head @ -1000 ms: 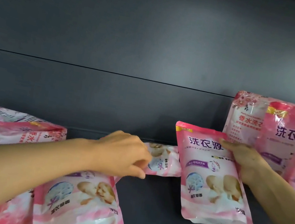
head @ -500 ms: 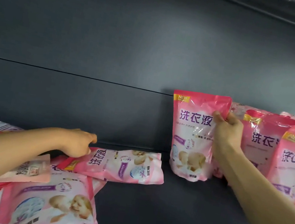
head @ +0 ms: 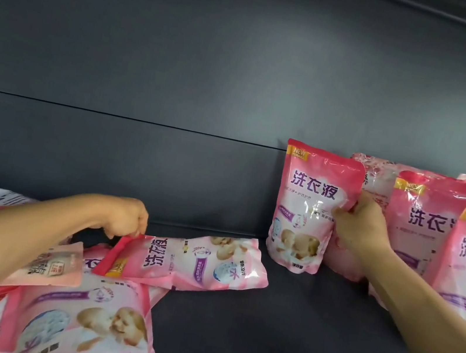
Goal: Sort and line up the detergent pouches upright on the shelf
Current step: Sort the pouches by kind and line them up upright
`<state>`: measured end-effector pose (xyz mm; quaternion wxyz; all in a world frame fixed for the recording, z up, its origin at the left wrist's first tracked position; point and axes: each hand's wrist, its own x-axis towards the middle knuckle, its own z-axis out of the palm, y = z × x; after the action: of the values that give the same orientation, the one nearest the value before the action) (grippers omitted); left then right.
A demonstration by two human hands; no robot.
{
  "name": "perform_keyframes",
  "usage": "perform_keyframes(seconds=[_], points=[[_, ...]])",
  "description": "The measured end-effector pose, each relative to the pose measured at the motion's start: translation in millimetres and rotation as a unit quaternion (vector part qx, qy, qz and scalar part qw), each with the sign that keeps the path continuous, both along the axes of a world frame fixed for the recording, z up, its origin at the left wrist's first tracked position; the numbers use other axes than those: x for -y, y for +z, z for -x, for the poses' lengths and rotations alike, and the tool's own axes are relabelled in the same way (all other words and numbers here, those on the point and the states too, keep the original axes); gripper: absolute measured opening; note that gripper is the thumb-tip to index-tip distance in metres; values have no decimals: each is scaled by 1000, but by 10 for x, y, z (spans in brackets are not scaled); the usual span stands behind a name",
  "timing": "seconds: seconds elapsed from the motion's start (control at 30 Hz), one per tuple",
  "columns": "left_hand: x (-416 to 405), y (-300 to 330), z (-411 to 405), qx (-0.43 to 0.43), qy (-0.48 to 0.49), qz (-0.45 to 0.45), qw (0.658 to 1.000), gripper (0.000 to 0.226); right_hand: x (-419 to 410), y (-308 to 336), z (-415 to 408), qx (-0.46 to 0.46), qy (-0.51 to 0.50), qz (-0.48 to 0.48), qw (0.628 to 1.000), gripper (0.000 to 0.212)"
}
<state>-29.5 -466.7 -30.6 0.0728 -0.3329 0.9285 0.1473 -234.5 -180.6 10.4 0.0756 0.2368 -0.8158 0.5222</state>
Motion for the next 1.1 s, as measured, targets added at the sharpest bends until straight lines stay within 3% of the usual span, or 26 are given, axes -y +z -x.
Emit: perform_keyframes(seconds=[0.1, 0.17, 0.3, 0.4, 0.53, 0.63, 0.73, 0.8, 0.93, 1.1], points=[[-28, 25, -62, 13, 14, -17, 1000, 15, -88, -75, -207, -28, -8, -29, 999, 45], [-38, 66, -85, -19, 16, -25, 999, 24, -165, -131, -426, -75, -14, -18, 997, 54], [-132, 294, -86, -222, 53, -75, 971, 31, -137, -140, -711, -121, 33, -12, 992, 53], [-364, 601, -26, -351, 42, -57, 934, 28, 32, -33, -786, -118, 80, -54, 988, 45], [-751, 889, 112, -430, -11, -34, 902, 18, 255, 98, -823, -76, 159, -74, 982, 50], [-1007, 1033, 246, -478, -52, -38, 876, 16, 335, 185, -804, 11, 220, -46, 974, 51], [-1266, 1204, 411, -503, -94, -45, 858, 21, 281, 254, -766, 91, 272, 21, 958, 33], [-1439, 1296, 531, -507, -123, -37, 852, 27, 198, 269, -713, 67, 270, 61, 959, 25], [-1740, 1384, 746, -505, -176, -24, 845, 25, 35, 163, -620, -7, 188, 129, 974, 28], [-1907, 1354, 876, -466, -200, 1, 862, 16, -150, -54, -423, 47, 62, 241, 968, 38]])
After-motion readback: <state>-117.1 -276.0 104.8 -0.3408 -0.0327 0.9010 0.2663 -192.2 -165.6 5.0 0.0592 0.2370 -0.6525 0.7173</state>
